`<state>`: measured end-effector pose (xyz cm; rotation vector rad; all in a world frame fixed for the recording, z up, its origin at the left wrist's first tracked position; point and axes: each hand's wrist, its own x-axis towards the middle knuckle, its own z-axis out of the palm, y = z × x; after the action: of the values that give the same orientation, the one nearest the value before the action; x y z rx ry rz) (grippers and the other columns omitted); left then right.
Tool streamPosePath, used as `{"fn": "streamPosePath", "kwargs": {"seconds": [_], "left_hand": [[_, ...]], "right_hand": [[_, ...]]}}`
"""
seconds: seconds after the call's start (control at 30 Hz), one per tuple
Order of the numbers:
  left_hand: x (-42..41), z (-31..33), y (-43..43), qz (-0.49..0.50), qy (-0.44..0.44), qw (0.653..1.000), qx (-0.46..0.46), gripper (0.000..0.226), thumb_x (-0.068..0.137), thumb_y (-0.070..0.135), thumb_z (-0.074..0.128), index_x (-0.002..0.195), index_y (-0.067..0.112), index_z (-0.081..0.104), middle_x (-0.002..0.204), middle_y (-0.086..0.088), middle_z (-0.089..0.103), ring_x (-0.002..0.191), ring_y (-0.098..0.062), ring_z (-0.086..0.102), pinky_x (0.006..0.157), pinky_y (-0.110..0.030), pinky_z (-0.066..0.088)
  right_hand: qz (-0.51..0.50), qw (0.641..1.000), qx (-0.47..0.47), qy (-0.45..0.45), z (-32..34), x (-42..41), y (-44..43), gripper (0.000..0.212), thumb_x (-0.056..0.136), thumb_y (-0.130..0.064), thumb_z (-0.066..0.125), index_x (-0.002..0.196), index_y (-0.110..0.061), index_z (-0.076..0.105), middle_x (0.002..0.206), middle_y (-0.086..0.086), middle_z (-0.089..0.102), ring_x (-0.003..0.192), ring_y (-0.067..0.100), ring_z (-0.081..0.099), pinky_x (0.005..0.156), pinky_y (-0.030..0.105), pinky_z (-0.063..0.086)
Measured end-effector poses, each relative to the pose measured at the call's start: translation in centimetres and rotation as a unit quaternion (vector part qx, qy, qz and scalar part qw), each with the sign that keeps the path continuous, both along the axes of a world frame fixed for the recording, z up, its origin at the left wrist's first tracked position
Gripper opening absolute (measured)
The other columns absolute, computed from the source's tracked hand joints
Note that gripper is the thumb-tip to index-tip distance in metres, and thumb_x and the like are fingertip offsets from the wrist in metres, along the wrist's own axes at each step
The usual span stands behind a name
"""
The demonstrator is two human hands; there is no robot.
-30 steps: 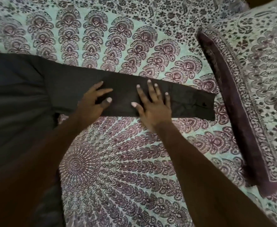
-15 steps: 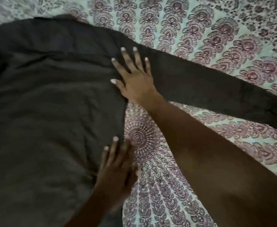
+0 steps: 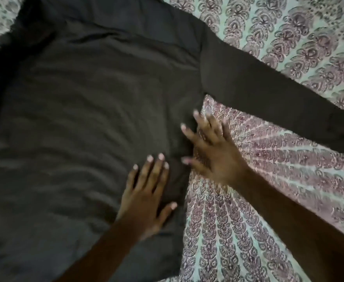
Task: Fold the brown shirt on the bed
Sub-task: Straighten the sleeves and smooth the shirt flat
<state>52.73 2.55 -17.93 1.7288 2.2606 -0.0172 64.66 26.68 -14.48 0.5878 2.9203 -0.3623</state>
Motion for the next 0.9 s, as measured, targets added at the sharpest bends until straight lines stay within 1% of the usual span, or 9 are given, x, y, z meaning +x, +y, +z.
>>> {"fn": "streamPosePath", "kwargs": {"seconds": [0.17, 0.23, 0.3, 0.37, 0.43, 0.53, 0.63, 0.73, 0.9], "left_hand": [[5.3, 1.8, -6.3, -0.140, -0.091, 0.985, 0.039, 0.075, 0.100, 0.058, 0.047, 0.161, 0.016, 0.033, 0.173, -0.001, 0.018, 0.159, -0.028, 0.019, 0.119, -0.053, 0.028], [3.8, 2.8, -6.3, -0.106, -0.126, 0.981, 0.099, 0.056, 0.102, 0.040, 0.050, 0.152, 0.015, 0.049, 0.168, -0.002, 0.033, 0.154, -0.025, 0.034, 0.114, -0.051, 0.037], [0.5, 3.4, -4.9, 0.001, -0.138, 0.979, 0.150, 0.046, 0.099, 0.029, 0.053, 0.141, 0.010, 0.059, 0.161, -0.007, 0.044, 0.146, -0.030, 0.045, 0.110, -0.053, 0.043], [-3.6, 3.7, -3.1, 0.090, -0.089, 0.983, 0.136, 0.052, 0.098, 0.033, 0.053, 0.145, 0.010, 0.054, 0.164, -0.008, 0.039, 0.149, -0.033, 0.038, 0.114, -0.055, 0.038], [-6.4, 3.2, -2.4, 0.110, -0.038, 0.991, 0.068, 0.069, 0.098, 0.047, 0.049, 0.156, 0.011, 0.039, 0.171, -0.007, 0.023, 0.157, -0.032, 0.022, 0.120, -0.054, 0.029], [-5.6, 1.4, -5.1, -0.017, -0.010, 1.000, -0.019, 0.089, 0.096, 0.065, 0.038, 0.164, 0.010, 0.021, 0.175, -0.008, 0.004, 0.160, -0.033, 0.008, 0.125, -0.057, 0.020], [-1.4, 0.6, -10.6, -0.104, -0.018, 0.994, -0.029, 0.094, 0.094, 0.068, 0.043, 0.163, 0.009, 0.022, 0.174, -0.013, 0.005, 0.159, -0.036, 0.013, 0.123, -0.061, 0.022], [2.1, 0.8, -15.2, -0.117, -0.044, 0.992, -0.018, 0.086, 0.097, 0.063, 0.045, 0.162, 0.009, 0.027, 0.174, -0.010, 0.010, 0.159, -0.033, 0.018, 0.124, -0.058, 0.022], [3.8, 2.1, -17.9, -0.029, -0.048, 0.998, -0.008, 0.087, 0.098, 0.061, 0.047, 0.165, 0.014, 0.017, 0.175, -0.004, 0.006, 0.161, -0.026, 0.008, 0.127, -0.050, 0.017]], "right_hand": [[-0.028, 0.998, 0.046, 0.036, -1.4, -8.9, -1.7, 0.077, 0.098, -0.072, 0.039, 0.163, -0.036, 0.022, 0.174, 0.007, 0.006, 0.160, 0.036, 0.002, 0.124, 0.065, 0.014], [-0.001, 0.999, 0.038, 0.020, -2.9, -8.4, -4.2, 0.077, 0.096, -0.073, 0.042, 0.162, -0.038, 0.026, 0.174, 0.005, 0.010, 0.160, 0.036, 0.005, 0.122, 0.066, 0.016], [-0.006, 0.999, 0.033, 0.011, -3.2, -4.7, -7.2, 0.073, 0.098, -0.072, 0.039, 0.162, -0.039, 0.025, 0.174, 0.004, 0.009, 0.160, 0.034, 0.005, 0.122, 0.063, 0.017], [-0.018, 0.999, 0.029, -0.023, -2.3, 0.4, -10.4, 0.071, 0.102, -0.070, 0.032, 0.164, -0.039, 0.017, 0.174, 0.004, 0.001, 0.161, 0.033, -0.001, 0.123, 0.062, 0.015], [-0.021, 0.998, 0.012, -0.063, -0.9, 5.3, -13.5, 0.073, 0.103, -0.069, 0.031, 0.165, -0.037, 0.011, 0.174, 0.003, -0.005, 0.161, 0.032, -0.006, 0.123, 0.063, 0.015], [-0.084, 0.992, -0.043, -0.082, 0.3, 10.1, -17.0, 0.070, 0.106, -0.058, 0.034, 0.165, -0.035, 0.005, 0.174, -0.001, -0.007, 0.161, 0.028, -0.008, 0.123, 0.063, 0.017], [-0.178, 0.981, -0.042, -0.061, 0.7, 8.7, -18.1, 0.069, 0.108, -0.054, 0.030, 0.166, -0.032, -0.001, 0.173, -0.001, -0.014, 0.159, 0.028, -0.015, 0.127, 0.061, 0.010], [-0.195, 0.981, -0.018, 0.007, 0.1, 3.2, -18.2, 0.068, 0.107, -0.056, 0.032, 0.166, -0.029, 0.010, 0.175, 0.001, -0.005, 0.160, 0.030, -0.009, 0.129, 0.053, 0.006], [-0.199, 0.980, 0.006, -0.006, -2.9, 2.7, -22.6, 0.068, 0.105, -0.061, 0.033, 0.165, -0.033, 0.017, 0.174, -0.003, 0.005, 0.161, 0.026, 0.001, 0.124, 0.058, 0.017]]}}
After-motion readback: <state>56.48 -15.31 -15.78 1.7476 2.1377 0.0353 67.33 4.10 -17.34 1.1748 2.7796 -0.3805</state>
